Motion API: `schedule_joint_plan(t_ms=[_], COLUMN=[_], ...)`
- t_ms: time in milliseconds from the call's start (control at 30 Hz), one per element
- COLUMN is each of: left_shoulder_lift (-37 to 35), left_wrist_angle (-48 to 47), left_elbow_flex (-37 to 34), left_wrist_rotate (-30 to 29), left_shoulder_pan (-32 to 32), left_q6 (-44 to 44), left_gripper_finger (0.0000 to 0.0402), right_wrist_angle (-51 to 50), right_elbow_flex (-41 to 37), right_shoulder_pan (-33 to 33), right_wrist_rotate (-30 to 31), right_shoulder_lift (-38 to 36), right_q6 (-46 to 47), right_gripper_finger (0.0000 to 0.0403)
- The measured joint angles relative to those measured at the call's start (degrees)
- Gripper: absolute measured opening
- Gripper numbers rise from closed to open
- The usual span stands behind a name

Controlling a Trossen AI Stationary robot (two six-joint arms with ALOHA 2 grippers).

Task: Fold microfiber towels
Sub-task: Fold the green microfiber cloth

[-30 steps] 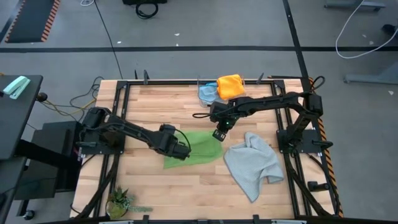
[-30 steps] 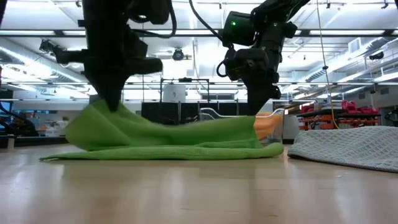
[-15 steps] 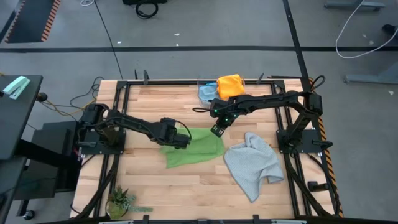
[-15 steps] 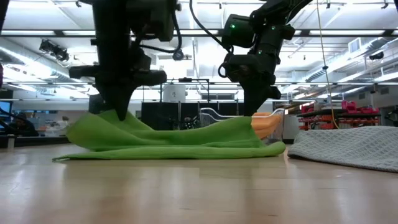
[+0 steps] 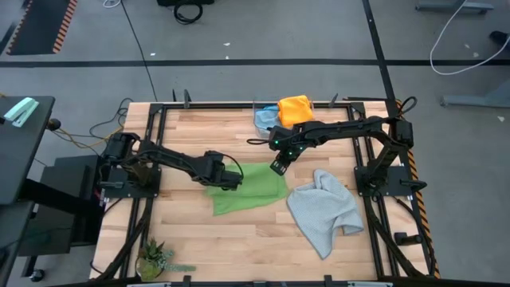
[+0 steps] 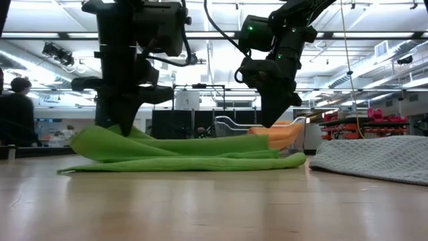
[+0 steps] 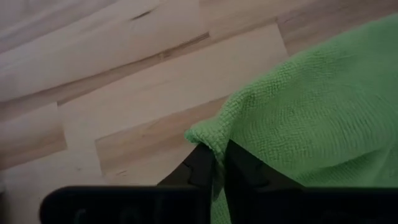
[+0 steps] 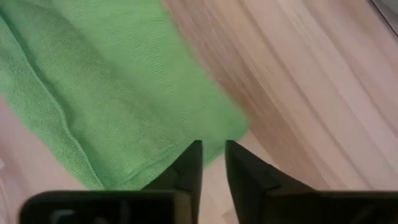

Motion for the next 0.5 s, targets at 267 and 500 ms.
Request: schedule_joint_plan(t_ms=[267, 500], left_shoulder_lift=[0.0, -0.7], left_wrist_angle=[0.0, 0.1], left_elbow_flex=[0.0, 0.0], left_wrist_rotate=[-0.6, -0.6], left_shoulder_pan=[0.9, 1.2], left_q6=[2.4, 3.1], left_gripper_finger=[0.0096, 0.015], right_wrist_angle=[-0.7, -2.4], right_elbow_flex=[0.7, 0.7], right_shoulder_pan=[-0.3, 11.6], right_wrist_rotate=[-1.0, -4.4], right_shoulder_lift=[0.0, -0.1], right_q6=[1.6, 1.1], right_gripper_finger=[0.0137, 0.0137])
